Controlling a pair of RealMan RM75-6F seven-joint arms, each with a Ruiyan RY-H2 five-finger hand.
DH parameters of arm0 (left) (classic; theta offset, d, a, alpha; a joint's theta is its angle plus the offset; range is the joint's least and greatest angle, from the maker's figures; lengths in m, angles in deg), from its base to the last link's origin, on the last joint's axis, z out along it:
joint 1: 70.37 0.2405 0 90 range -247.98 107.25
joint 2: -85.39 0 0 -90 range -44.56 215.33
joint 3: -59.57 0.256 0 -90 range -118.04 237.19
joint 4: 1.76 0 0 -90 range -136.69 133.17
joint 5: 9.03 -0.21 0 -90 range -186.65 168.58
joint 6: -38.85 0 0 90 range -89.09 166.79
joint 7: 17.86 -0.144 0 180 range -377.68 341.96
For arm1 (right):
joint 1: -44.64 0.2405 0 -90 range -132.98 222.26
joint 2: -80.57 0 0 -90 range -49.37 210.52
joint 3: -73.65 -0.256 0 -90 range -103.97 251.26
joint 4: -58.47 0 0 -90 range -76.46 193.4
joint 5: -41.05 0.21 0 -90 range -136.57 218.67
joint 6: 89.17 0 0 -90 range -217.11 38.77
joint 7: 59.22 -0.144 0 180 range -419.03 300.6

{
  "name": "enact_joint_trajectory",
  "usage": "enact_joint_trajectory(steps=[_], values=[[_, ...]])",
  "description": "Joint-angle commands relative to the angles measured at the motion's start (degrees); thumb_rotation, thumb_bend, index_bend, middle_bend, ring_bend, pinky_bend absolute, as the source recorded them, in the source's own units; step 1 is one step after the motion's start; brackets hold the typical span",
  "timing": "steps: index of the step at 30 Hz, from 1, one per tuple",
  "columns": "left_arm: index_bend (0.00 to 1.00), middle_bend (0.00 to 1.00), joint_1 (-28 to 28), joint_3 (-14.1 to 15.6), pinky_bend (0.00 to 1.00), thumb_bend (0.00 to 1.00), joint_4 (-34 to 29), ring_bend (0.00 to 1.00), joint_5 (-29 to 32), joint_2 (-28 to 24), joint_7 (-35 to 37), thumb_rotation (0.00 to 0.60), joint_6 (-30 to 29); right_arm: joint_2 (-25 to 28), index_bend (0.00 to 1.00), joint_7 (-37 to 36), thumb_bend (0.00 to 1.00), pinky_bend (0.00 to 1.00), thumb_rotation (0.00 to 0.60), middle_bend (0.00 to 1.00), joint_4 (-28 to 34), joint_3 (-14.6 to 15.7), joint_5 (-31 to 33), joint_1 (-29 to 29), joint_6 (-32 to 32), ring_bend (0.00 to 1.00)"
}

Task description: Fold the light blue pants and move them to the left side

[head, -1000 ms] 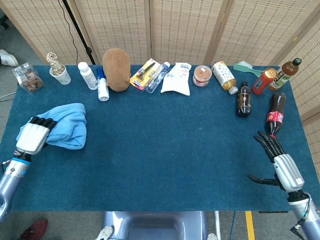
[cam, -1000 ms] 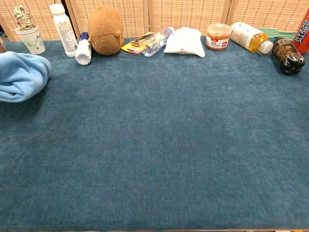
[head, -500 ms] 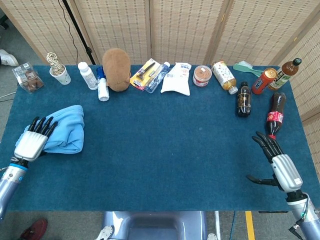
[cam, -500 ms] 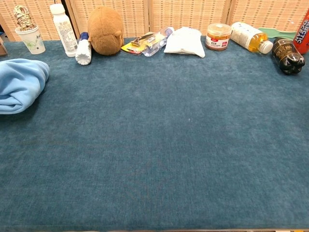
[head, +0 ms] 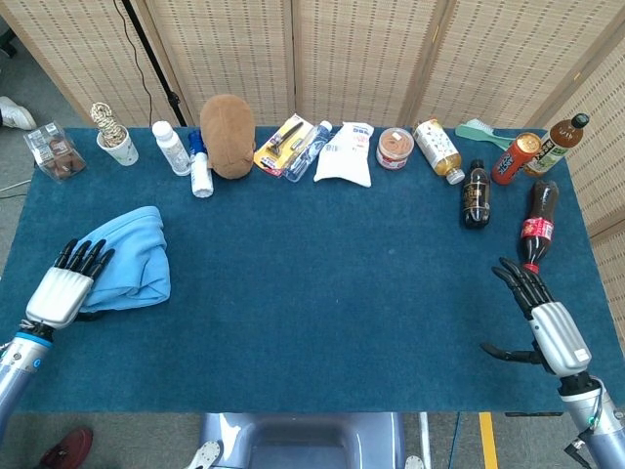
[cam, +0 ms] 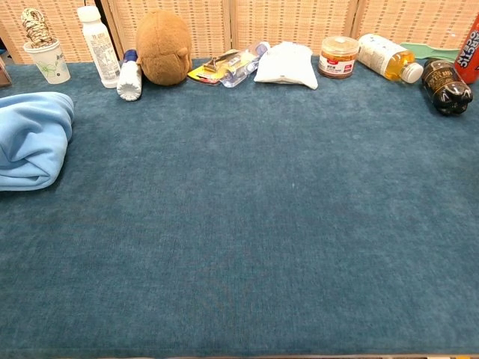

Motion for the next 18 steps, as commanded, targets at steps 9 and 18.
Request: enact_joint_trajectory(steps=[9, 18], values=[[0.00, 0.00, 5.94, -3.49, 0.00, 0.00, -9.81, 0.00, 2.05, -6.41, 9.13, 0.430, -10.98, -1.64, 0.00, 12.81, 0.00, 0.00, 0.600, 0.00, -1.85, -2.25, 2.60, -1.34, 2.14, 0.00], [0.00, 0.00, 12.82, -4.90, 0.00, 0.00, -24.97, 0.00, 7.58, -12.36, 13.08, 0.513, -15.49, -3.87, 0.00, 22.61, 0.00, 0.00, 0.600, 0.00, -1.83, -4.66, 6.75, -2.80, 3.81, 0.00]])
